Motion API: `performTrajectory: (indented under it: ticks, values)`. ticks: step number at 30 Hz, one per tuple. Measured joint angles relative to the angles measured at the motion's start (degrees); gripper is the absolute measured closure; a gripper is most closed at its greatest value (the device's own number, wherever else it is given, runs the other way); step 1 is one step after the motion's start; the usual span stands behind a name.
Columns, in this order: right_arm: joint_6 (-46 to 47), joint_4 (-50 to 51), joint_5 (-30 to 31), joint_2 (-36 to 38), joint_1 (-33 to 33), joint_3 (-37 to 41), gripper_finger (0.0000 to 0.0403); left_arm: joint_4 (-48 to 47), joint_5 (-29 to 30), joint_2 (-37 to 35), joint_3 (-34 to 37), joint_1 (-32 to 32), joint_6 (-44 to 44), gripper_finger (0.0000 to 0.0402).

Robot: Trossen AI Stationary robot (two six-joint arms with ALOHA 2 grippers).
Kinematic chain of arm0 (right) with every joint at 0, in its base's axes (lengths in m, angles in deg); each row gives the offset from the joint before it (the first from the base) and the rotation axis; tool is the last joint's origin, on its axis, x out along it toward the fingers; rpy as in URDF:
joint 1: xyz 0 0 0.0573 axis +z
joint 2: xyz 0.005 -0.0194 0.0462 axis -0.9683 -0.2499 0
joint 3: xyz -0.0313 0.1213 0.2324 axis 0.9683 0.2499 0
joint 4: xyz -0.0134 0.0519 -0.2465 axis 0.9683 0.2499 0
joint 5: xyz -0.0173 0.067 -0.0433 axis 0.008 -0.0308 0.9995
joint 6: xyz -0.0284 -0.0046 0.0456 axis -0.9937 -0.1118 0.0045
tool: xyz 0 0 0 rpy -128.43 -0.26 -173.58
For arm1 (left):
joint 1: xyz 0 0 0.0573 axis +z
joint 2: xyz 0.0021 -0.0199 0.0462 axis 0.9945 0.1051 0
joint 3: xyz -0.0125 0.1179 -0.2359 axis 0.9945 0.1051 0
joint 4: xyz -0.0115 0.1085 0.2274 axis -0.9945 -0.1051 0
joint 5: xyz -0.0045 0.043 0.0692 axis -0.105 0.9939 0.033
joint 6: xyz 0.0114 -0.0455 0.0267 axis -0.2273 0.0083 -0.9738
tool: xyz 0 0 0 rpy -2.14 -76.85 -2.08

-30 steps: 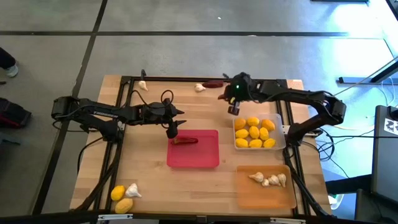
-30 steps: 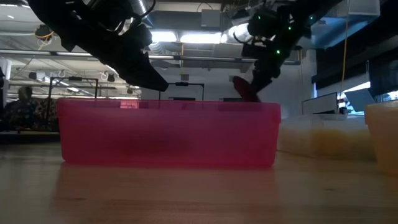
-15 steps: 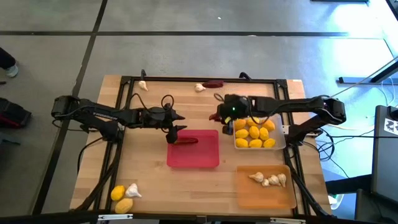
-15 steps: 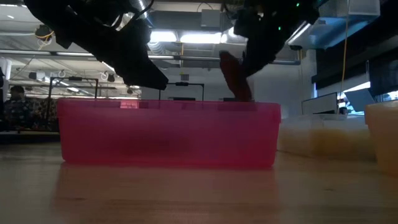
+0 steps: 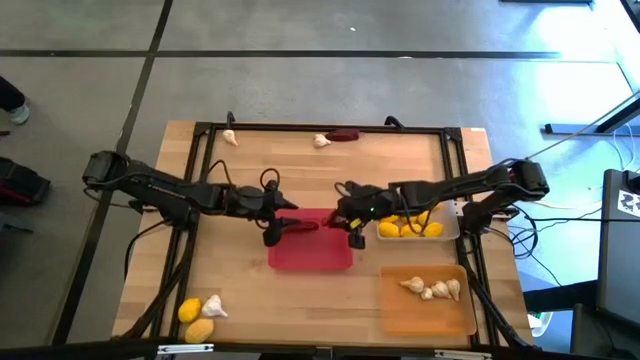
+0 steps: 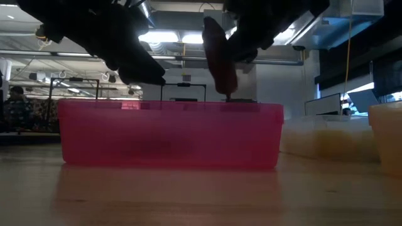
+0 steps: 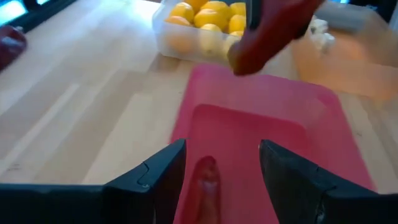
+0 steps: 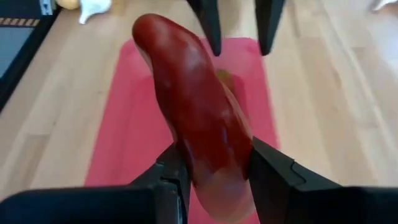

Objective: Sort produce into baskets
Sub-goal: Put the red chili pepper into the red bin

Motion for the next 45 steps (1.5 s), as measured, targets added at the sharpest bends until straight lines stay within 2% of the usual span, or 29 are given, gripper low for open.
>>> performTrajectory:
  ticks: [7, 15, 17, 21, 45]
  values:
    - [1.2, 0.2, -0.1, -5.6, 1.5, -2.1, 0.0288, 0.0, 0.0, 0.0, 0.0, -2.5, 1.5, 0.0202]
    - [3.1, 2.9, -0.5, -10.7, -0.4, -2.2, 0.0288, 0.0, 0.1, 0.0, 0.0, -2.8, 1.8, 0.0202]
    - [4.4, 3.3, -2.4, -11.4, -1.0, -2.2, 0.0288, 0.0, 0.2, 0.0, 0.0, -2.8, 1.8, 0.0202]
    - [6.5, 3.7, -5.2, -11.7, -1.9, -2.2, 0.0287, 0.0, 1.1, 0.0, 0.0, -2.8, 1.7, 0.0202]
    - [6.4, 7.4, -4.3, -11.7, -1.8, -2.2, 0.0287, 0.0, 1.2, 0.0, 0.0, -2.8, 1.5, 0.0202]
